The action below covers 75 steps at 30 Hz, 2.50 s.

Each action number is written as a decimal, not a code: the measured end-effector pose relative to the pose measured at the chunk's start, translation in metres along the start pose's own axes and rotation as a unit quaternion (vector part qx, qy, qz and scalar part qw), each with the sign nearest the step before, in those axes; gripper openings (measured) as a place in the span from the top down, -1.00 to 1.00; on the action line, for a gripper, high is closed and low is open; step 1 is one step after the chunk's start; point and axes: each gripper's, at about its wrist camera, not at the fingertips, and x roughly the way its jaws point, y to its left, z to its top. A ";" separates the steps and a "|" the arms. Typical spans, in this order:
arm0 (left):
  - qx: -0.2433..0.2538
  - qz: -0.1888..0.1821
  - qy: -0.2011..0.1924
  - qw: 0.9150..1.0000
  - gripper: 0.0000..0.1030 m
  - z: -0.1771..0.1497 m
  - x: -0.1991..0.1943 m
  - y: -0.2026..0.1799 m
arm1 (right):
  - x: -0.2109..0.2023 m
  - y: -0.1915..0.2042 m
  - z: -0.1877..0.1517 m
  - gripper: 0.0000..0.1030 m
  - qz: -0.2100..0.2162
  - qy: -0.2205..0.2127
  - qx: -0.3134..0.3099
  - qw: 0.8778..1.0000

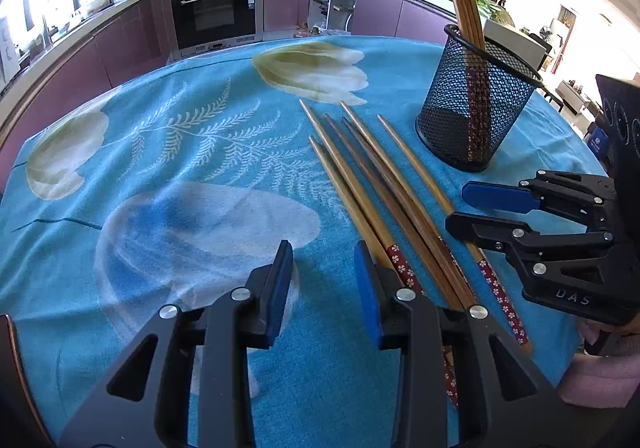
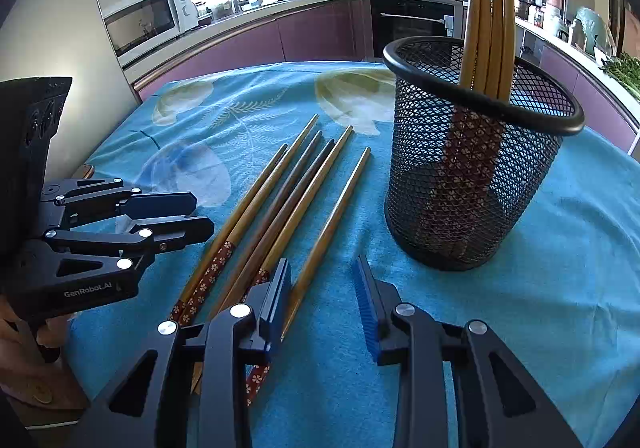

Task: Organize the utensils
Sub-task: 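Move both tools back over the remaining chopsticks, then close the left tool on one chopstick while the right tool grasps another chopstick, then lift the left tool's chopstick upright while the right tool raises its chopstick upright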

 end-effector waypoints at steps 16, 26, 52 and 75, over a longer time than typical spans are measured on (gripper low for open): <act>0.002 -0.023 0.002 1.000 0.22 0.012 0.006 -0.006 | 0.002 -0.002 0.003 0.40 0.002 -0.002 0.005 1.000; 0.000 -0.018 0.009 1.000 0.40 0.012 0.010 -0.001 | 0.004 -0.003 0.006 0.41 -0.002 0.000 0.005 1.000; -0.029 -0.043 -0.021 0.998 0.86 0.008 -0.011 0.002 | -0.014 -0.021 0.005 0.89 0.046 -0.027 0.063 0.997; 0.000 -0.075 0.010 0.997 0.83 0.004 0.009 -0.005 | 0.004 -0.006 0.005 0.83 0.063 0.009 0.028 0.998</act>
